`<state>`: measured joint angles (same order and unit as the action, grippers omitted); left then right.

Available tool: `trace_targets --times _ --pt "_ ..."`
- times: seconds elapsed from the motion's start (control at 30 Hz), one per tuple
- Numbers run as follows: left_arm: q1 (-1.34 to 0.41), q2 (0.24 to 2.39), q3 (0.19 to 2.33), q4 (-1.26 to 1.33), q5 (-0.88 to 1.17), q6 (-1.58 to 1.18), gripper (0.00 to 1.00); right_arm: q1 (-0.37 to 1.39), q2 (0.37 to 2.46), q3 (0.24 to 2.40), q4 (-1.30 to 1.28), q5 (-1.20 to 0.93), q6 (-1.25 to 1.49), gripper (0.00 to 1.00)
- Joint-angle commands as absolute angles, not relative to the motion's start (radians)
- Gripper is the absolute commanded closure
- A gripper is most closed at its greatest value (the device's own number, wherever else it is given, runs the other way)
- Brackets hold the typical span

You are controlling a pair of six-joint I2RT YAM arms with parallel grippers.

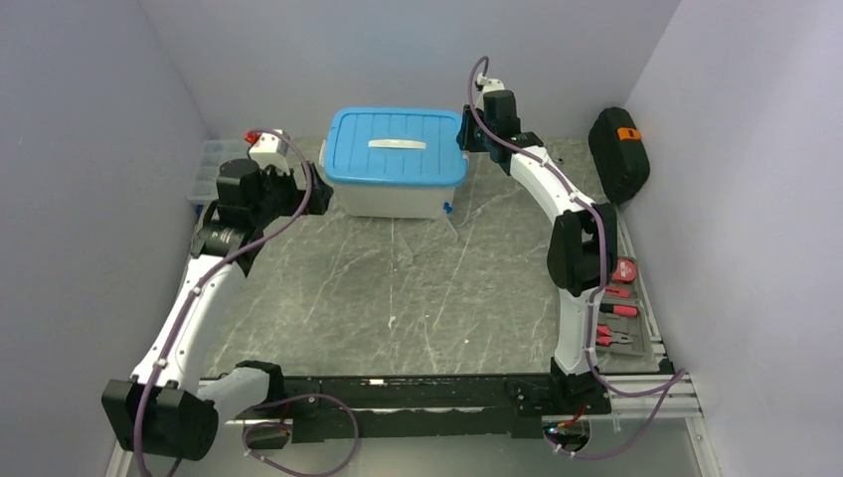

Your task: Organize the chemistry lab equipment

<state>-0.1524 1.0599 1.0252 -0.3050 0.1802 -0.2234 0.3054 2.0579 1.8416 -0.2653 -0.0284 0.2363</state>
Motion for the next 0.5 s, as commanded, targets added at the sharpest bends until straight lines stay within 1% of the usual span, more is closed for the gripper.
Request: trace_targets --times 0.0,0.13,0.23,0.3,0.47 --pt "-0.124 1.163 1.152 -0.274 0.234 -0.28 0.01 0.285 2.108 1.915 -0.326 -0.089 0.071 1.0" --pt "-0.094 1.334 1.288 -0.313 0.256 -0.308 0.01 0.284 2.154 1.975 -0.362 -0.116 0.01 1.0" --pt "-0.089 1.457 1.387 -0.35 0.284 -0.313 0.01 0.275 2.168 1.982 -0.358 -0.147 -0.042 1.0" --pt "-0.088 1.513 1.433 -0.365 0.303 -0.321 0.04 0.264 2.174 1.981 -0.347 -0.175 -0.063 1.0" --pt "-0.088 1.563 1.431 -0.32 0.328 -0.35 0.04 0.23 2.192 1.996 -0.333 -0.299 -0.114 1.0"
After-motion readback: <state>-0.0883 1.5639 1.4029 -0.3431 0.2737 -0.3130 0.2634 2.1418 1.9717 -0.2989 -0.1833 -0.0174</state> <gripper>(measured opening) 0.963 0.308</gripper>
